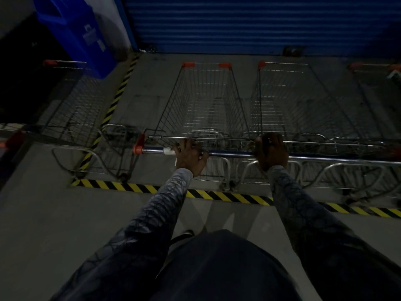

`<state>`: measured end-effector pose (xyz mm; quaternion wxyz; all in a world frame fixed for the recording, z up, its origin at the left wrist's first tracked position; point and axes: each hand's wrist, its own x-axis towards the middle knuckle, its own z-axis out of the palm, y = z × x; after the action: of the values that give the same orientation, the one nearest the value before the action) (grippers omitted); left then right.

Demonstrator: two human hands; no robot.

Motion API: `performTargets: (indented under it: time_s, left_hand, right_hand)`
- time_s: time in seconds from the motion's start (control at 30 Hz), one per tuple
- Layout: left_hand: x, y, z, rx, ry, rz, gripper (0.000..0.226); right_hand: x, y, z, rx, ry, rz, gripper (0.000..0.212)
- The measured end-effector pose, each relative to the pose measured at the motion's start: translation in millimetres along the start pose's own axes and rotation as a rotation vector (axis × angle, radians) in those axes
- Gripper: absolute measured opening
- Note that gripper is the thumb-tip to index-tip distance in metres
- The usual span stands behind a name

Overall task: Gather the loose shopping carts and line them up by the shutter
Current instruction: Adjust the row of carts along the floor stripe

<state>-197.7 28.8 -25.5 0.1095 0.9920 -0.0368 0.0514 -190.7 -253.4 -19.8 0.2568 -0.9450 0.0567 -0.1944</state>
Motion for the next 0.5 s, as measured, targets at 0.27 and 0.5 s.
performTargets:
  time_s: [0.27,0.5]
  left_hand:
    - [-0.6,20.3,-3.3,-0.055,0.134,0.104,0.048]
    - [-10.0,20.3,1.3,0.017,0.068,0.191,0.056]
  right_hand:
    - [36.1,46.5,31.8,0.607,-0.067,0.436,0.051]
    - [40.0,41.0,-10.7,0.628,0.118,0.486,0.067]
